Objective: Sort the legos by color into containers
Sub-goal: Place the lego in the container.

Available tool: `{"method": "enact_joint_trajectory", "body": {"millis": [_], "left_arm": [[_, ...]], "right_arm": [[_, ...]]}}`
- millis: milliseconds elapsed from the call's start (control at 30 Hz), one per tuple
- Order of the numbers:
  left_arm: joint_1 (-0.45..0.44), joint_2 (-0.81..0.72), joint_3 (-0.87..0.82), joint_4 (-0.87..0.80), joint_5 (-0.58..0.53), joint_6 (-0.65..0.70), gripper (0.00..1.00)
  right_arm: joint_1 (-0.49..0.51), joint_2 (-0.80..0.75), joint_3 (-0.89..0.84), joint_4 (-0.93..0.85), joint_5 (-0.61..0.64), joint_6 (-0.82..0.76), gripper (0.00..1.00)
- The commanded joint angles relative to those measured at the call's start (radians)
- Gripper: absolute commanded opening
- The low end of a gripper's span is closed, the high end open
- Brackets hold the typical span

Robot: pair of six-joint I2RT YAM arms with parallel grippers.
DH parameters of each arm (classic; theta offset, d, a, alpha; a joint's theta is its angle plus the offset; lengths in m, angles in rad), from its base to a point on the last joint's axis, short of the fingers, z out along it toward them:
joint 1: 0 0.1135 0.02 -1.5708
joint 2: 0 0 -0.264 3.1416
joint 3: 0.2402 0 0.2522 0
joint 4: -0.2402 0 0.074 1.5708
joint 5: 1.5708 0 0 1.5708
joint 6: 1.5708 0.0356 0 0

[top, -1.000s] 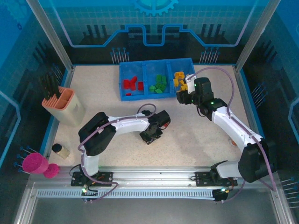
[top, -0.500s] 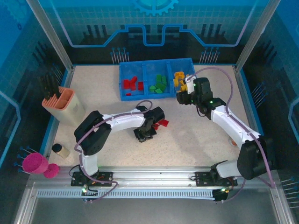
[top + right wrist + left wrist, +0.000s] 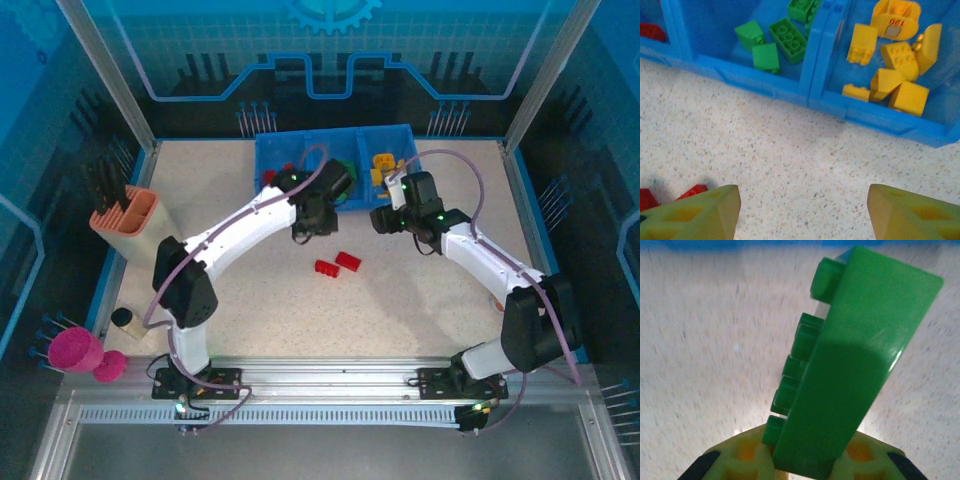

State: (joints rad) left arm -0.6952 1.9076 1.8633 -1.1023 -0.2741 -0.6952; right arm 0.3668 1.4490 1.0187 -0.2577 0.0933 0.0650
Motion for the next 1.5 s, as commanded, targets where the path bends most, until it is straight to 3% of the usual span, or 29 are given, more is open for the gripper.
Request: {"method": "enact_joint_trajectory", "body": {"millis": [0, 167, 367, 800, 1267, 1400, 1467], "left_arm": [[0.039, 0.113, 0.162, -0.01, -0.066, 0.163, 0.1], [0.094, 0.324, 0.475, -0.011, -0.072, 0.236, 0.1], [0.163, 0.524, 0.699, 0.027, -0.046, 0.199, 0.1], [0.202, 0.709, 0.823, 0.249, 0.029, 0.139, 0.12], [0.206, 0.765, 0.821, 0.303, 0.092, 0.103, 0.19], [0.206, 0.759, 0.822, 0.303, 0.101, 0.106, 0.33], [0.206, 0.747, 0.822, 0.304, 0.101, 0.113, 0.34]], "right_arm": [[0.031, 0.0, -0.045, -0.026, -0.017, 0.038, 0.69], [0.087, -0.001, -0.079, -0.036, -0.014, 0.073, 0.7], [0.153, -0.017, -0.086, -0.072, -0.021, 0.095, 0.7], [0.192, -0.024, -0.109, -0.092, -0.003, 0.104, 0.71], [0.199, -0.047, -0.118, -0.117, 0.048, 0.086, 0.72], [0.198, -0.048, -0.117, -0.119, 0.054, 0.084, 0.72], [0.199, -0.047, -0.115, -0.119, 0.056, 0.083, 0.73]]}}
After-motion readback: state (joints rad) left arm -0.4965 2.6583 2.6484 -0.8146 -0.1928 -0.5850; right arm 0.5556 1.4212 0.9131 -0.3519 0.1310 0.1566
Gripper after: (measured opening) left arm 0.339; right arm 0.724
